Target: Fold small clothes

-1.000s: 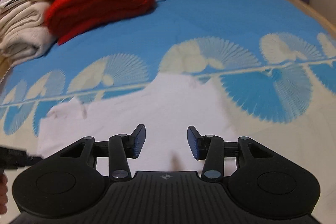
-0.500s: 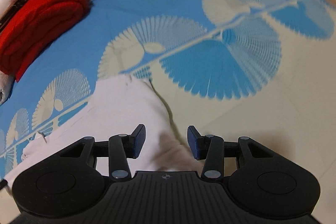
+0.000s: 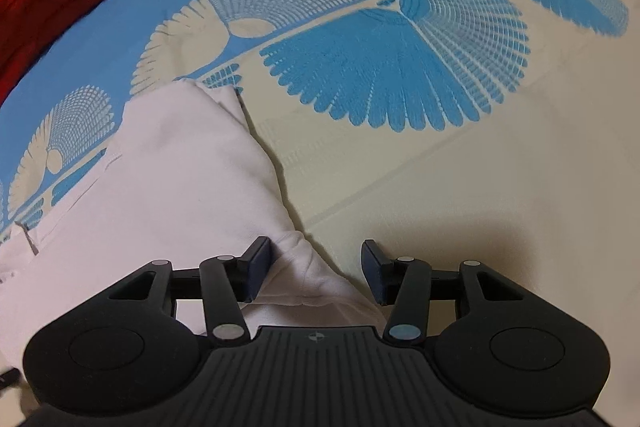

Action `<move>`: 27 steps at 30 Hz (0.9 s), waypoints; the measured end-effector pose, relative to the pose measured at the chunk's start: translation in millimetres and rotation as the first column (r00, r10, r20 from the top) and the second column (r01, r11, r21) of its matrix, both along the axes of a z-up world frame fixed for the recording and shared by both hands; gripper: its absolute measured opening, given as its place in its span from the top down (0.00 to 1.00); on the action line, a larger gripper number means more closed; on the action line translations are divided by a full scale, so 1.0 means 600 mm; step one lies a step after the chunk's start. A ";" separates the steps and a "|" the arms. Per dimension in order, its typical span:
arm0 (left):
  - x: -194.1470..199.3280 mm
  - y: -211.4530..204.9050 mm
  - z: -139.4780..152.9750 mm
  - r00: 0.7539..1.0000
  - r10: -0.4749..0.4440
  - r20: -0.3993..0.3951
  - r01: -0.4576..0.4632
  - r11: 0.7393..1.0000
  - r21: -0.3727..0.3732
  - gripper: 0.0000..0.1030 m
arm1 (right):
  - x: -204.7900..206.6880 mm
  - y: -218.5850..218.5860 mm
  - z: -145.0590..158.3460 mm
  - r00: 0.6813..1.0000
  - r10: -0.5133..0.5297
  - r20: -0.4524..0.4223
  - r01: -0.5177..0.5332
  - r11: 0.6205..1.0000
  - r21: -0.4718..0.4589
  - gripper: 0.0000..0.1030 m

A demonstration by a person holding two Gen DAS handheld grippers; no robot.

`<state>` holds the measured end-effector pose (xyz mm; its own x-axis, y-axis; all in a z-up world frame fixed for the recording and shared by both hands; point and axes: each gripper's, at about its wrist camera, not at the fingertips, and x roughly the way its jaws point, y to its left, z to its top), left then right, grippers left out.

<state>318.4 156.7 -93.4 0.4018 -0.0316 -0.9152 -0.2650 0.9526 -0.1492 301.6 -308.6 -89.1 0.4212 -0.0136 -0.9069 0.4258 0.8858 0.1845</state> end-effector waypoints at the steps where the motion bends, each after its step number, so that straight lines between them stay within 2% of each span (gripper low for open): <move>1: -0.002 -0.002 0.006 0.999 -0.010 0.043 0.011 1.000 -0.004 0.91 | 0.001 0.003 0.000 1.000 0.018 0.002 -0.018 1.000 -0.019 0.51; 2: -0.004 -0.003 -0.001 0.998 -0.020 0.051 0.020 1.000 0.002 0.91 | 0.001 0.004 -0.004 0.999 0.035 0.004 -0.035 0.999 -0.031 0.49; 4: -0.007 -0.003 -0.031 0.999 -0.023 -0.046 0.024 0.999 0.023 0.93 | -0.004 -0.004 -0.008 0.999 0.045 0.002 -0.045 0.998 -0.040 0.42; 5: -0.013 -0.001 -0.028 0.999 -0.023 -0.033 0.024 1.000 0.018 0.92 | -0.011 -0.011 -0.003 0.999 0.034 0.002 -0.034 0.999 -0.034 0.41; 7: -0.027 -0.006 0.005 1.000 -0.025 -0.013 0.026 0.999 0.024 0.90 | -0.030 -0.020 0.021 1.000 0.005 0.013 -0.005 1.000 -0.029 0.46; 8: -0.040 -0.011 0.031 0.999 -0.035 0.037 0.034 0.999 0.030 0.87 | -0.042 -0.020 0.042 1.000 0.008 0.028 -0.007 0.999 -0.047 0.51; 10: -0.065 -0.025 0.071 0.996 -0.033 0.089 0.030 0.999 0.034 0.71 | -0.068 -0.011 0.087 0.994 0.060 0.089 -0.052 0.995 -0.083 0.53; 13: -0.107 -0.048 0.116 0.993 -0.011 0.113 0.009 1.000 0.017 0.70 | -0.116 -0.002 0.153 0.972 0.121 0.204 -0.101 0.990 -0.103 0.55; 17: -0.192 -0.092 0.174 0.985 -0.036 0.171 0.026 0.998 0.061 0.69 | -0.218 0.014 0.212 0.924 0.224 0.311 -0.194 0.973 -0.126 0.55; 20: -0.278 -0.114 0.196 0.978 -0.069 0.197 0.055 0.996 0.077 0.68 | -0.295 0.013 0.228 0.892 0.309 0.330 -0.275 0.950 -0.145 0.53; 22: -0.333 -0.124 0.202 0.977 -0.100 0.188 0.083 0.992 0.096 0.68 | -0.338 0.006 0.227 0.885 0.332 0.325 -0.296 0.942 -0.156 0.53; 25: -0.403 -0.133 0.196 0.967 -0.166 0.191 0.140 0.980 0.144 0.67 | -0.394 -0.018 0.206 0.905 0.307 0.295 -0.280 0.951 -0.132 0.51; 27: -0.440 -0.128 0.181 0.960 -0.193 0.204 0.158 0.972 0.173 0.62 | -0.421 -0.038 0.184 0.927 0.257 0.275 -0.237 0.966 -0.103 0.51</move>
